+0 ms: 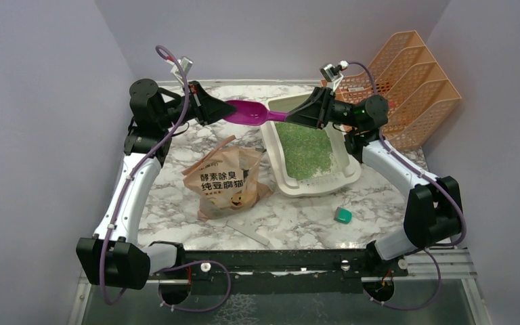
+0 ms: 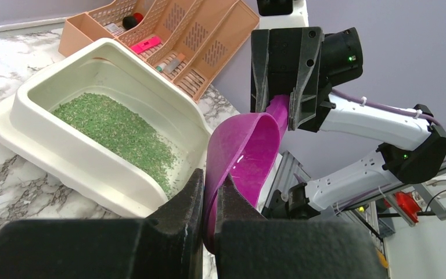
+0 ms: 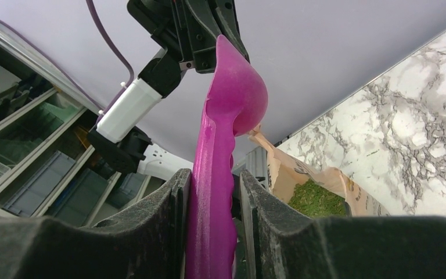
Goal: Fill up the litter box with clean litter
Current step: Pick up the spatula from the center of the board.
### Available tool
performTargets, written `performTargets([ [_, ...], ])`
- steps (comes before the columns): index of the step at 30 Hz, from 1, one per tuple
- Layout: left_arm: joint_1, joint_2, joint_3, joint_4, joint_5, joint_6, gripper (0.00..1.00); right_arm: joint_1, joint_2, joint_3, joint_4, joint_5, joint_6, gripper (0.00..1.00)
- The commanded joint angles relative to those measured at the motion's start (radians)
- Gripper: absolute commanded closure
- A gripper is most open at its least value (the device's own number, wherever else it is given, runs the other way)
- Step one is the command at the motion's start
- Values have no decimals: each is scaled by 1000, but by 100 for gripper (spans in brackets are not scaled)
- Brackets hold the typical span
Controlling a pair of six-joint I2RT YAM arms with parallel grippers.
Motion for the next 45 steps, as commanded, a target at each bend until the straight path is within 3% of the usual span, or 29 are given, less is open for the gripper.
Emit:
performTargets([
  [1, -12, -12, 39, 13, 18, 12, 100, 0, 7, 31, 9, 22, -7, 60],
  [4, -14, -10, 36, 13, 14, 14, 100, 6, 11, 35, -1, 27, -13, 61],
  [10, -18, -13, 33, 13, 1, 15, 100, 14, 18, 43, -20, 27, -20, 73],
  [16, -19, -18, 30, 14, -26, 13, 100, 15, 13, 43, -39, 26, -31, 56],
  [20, -24, -12, 31, 14, -22, 13, 100, 17, 16, 46, -39, 23, -31, 56],
  [26, -35, -8, 29, 17, -34, 14, 100, 19, 18, 46, -40, 26, -29, 67],
  [30, -41, -9, 25, 22, -45, 11, 100, 21, 20, 46, -42, 24, -29, 53],
  [34, -43, -12, 19, 31, -52, 6, 100, 24, 18, 46, -45, 27, -32, 51],
  [42, -47, -13, 15, 31, -62, 4, 100, 24, 16, 46, -51, 32, -35, 74],
  [45, -47, -14, 12, 34, -67, 4, 100, 24, 10, 53, -87, 38, -52, 90],
])
